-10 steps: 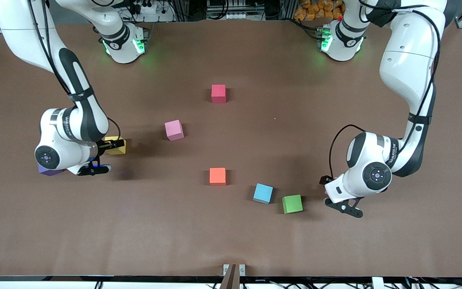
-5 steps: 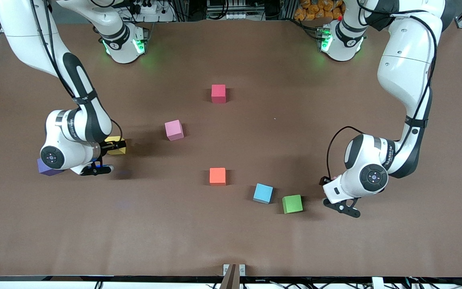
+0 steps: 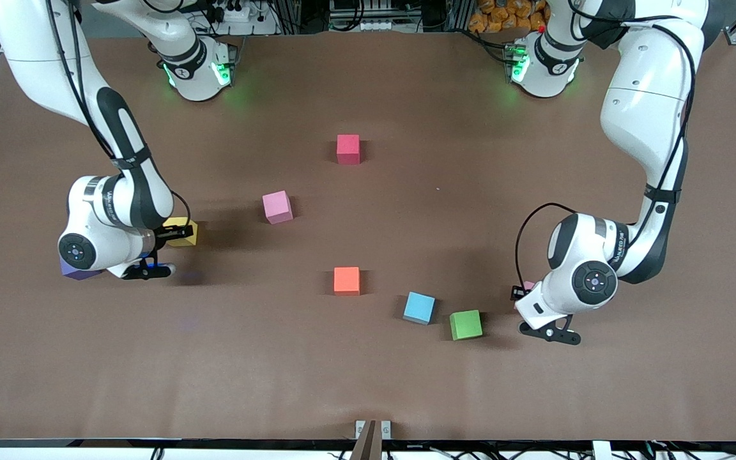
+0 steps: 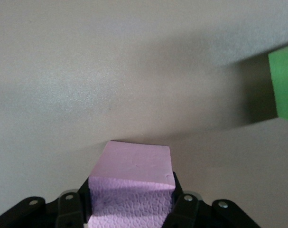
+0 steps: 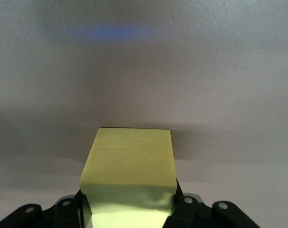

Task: Arrange blocks into number 1
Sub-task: 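Carry the yellow cube with the right gripper and place it beside the red cube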

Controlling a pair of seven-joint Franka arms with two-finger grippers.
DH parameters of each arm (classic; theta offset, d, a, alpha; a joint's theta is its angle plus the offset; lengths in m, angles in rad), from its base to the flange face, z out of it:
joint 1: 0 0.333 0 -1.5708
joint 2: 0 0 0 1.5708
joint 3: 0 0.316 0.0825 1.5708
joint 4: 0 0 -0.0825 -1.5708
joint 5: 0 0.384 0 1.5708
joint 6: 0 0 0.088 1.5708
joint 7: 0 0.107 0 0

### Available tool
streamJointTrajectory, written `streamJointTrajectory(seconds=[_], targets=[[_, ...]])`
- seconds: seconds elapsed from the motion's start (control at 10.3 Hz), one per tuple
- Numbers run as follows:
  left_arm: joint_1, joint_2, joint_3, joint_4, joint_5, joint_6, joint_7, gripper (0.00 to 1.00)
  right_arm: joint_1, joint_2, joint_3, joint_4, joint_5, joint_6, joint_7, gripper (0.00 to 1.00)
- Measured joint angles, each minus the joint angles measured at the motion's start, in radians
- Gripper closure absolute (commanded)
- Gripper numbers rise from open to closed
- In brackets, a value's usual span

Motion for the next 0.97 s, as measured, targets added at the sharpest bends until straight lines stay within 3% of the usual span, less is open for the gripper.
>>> streamJointTrajectory(seconds=[0.49,0.97], targets=[[-0.001,-0.048,-0.054,0.012,0.0,-0.071,-0.154,1.0,0.0,-0.016,-0.005,0.013,0.014,0.009,0.003,0.49],[0.002,-0.083,-0.066,0.01,0.0,-0.115,-0.17,1.0,0.011,-0.126,-0.004,0.015,0.017,-0.023,0.123,0.48]])
